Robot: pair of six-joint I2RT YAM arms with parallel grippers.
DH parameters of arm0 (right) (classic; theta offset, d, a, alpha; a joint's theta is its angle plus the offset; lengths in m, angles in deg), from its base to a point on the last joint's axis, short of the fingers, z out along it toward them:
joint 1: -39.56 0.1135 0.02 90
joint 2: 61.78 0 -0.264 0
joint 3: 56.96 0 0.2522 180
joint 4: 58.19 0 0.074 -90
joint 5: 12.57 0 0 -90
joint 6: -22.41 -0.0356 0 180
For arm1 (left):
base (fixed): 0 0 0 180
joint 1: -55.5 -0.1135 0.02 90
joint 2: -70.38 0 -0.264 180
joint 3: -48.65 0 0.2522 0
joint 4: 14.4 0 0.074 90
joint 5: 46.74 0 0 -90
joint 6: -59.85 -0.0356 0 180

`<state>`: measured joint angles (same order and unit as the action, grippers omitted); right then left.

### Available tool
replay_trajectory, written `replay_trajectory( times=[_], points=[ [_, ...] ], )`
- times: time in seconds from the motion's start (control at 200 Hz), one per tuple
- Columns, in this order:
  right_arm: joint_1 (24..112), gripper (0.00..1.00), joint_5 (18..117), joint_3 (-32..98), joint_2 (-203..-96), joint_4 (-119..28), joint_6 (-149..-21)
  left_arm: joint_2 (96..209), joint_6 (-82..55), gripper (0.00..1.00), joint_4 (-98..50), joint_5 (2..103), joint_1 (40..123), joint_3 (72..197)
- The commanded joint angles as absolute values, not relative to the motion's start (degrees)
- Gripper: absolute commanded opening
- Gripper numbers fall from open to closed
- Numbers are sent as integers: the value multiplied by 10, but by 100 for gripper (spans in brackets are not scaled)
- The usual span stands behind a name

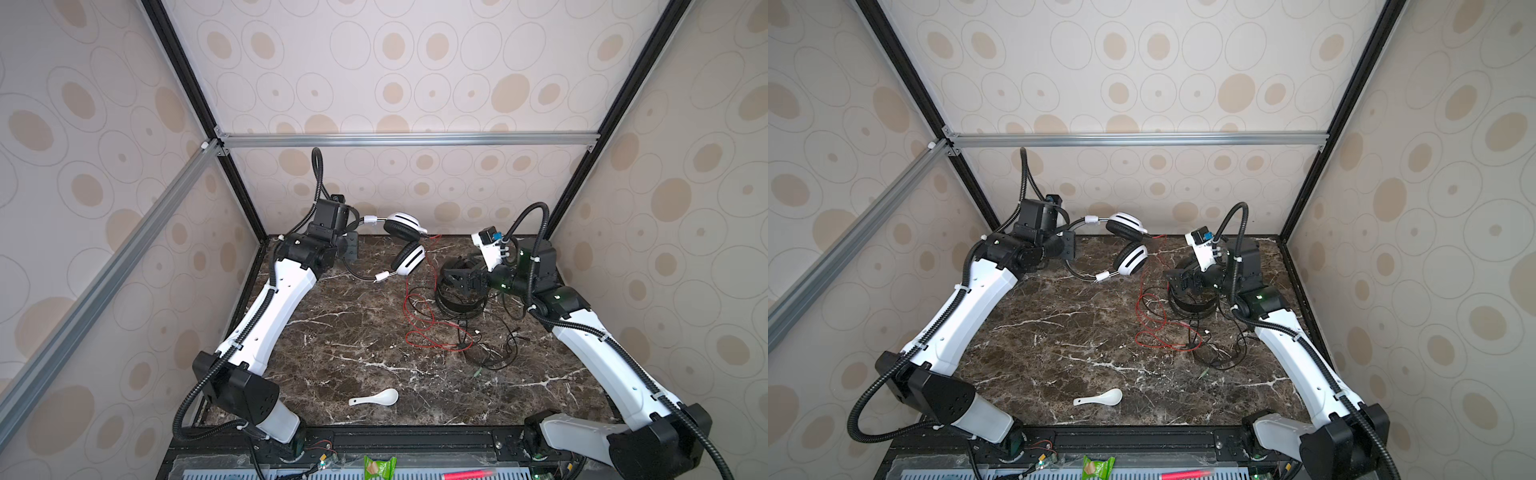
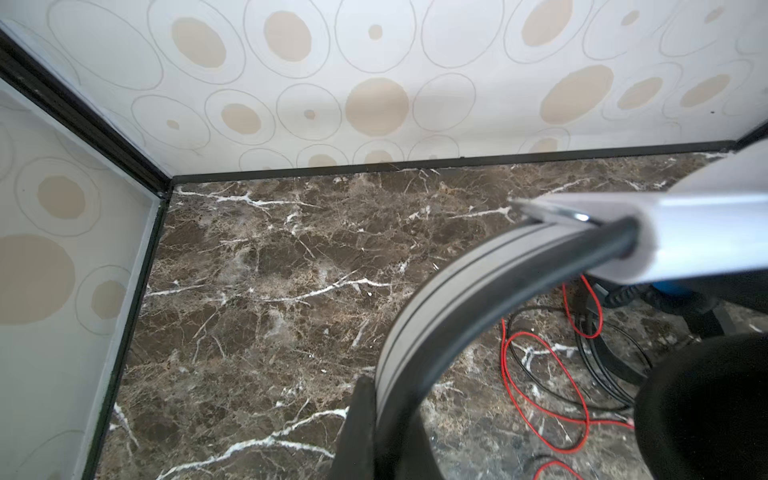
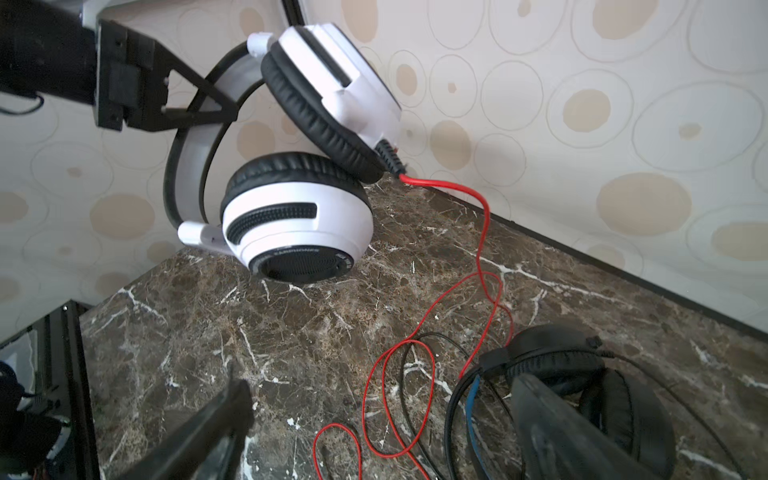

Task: Wrap the headphones
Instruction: 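Lift the white headphones with the left gripper while the right gripper rises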

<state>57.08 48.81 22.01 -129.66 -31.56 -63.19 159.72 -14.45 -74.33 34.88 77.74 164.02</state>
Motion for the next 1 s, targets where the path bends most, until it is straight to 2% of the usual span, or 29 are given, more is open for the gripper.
replay_trajectory(
  times=[0.0, 0.29, 0.71, 0.995],
  points=[
    [568, 100, 445, 219, -1263, -312, -554, 1578, -183, 0, -772, 406, 780, 1694],
    [547, 99, 426, 202, -1304, -391, -562, 1572, -222, 0, -810, 380, 779, 1735],
    [538, 98, 371, 265, -1446, -486, -578, 1529, -212, 0, -797, 484, 779, 1711],
    [536, 97, 351, 290, -1522, -593, -645, 1539, -206, 0, -818, 482, 779, 1747]
  ],
)
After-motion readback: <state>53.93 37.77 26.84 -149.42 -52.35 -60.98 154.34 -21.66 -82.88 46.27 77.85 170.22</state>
